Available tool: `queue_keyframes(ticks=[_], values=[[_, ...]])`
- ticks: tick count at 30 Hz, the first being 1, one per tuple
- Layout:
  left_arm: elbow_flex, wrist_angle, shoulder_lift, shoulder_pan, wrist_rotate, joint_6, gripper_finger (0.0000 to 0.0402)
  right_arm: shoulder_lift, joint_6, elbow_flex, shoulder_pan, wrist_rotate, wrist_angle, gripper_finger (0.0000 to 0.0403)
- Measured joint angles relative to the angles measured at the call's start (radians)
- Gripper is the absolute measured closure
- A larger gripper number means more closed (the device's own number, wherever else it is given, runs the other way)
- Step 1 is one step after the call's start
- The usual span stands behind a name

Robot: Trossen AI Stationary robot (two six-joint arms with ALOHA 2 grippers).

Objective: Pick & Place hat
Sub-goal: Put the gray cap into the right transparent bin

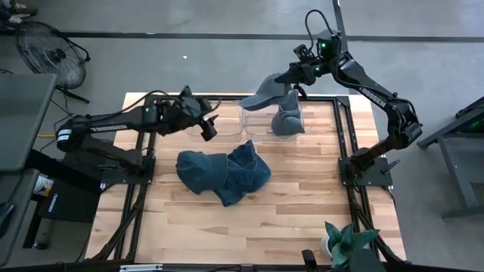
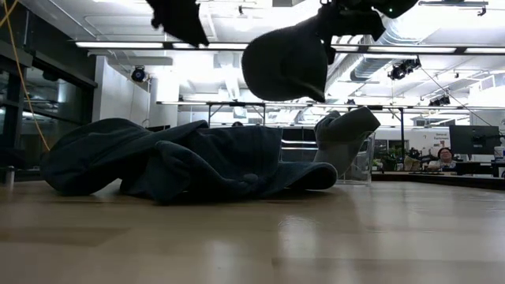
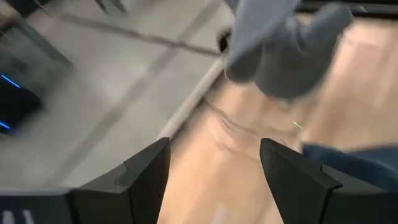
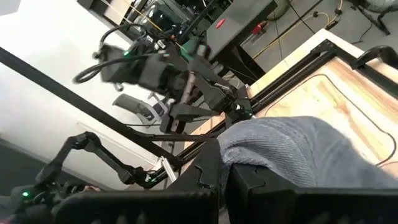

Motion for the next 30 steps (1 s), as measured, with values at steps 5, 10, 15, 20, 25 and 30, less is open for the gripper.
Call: queue_keyframes(ticks=[5, 10, 15, 20, 25, 30], values=[[-0.003, -0.024, 0.001, 0.107, 0.233, -0.044, 0.0158, 0.000, -0.033, 0.000, 0.017, 0.034, -0.004, 0.0402], [-0.069, 0.101, -0.005, 0.174, 0.364, -0.057, 0.0158, 0.000, -0.069, 0.000, 0.031, 0.096, -0.007, 0.0402], [-0.171, 0.223, -0.070, 0.236, 0.474, -0.104, 0.0158, 0.000, -0.134, 0.018, 0.052, 0.180, -0.071, 0.0402], [-0.291, 0.381, -0.139, 0.287, 0.551, -0.189, 0.0158, 0.022, -0.350, 0.172, 0.085, 0.335, -0.366, 0.0402], [-0.395, 0.553, -0.201, 0.335, 0.641, -0.275, 0.0158, 0.076, -0.541, 0.368, 0.090, 0.460, -0.643, 0.0402], [-0.478, 0.686, -0.209, 0.387, 0.732, -0.351, 0.0158, 0.171, -0.716, 0.539, 0.132, 0.604, -0.857, 0.0402]])
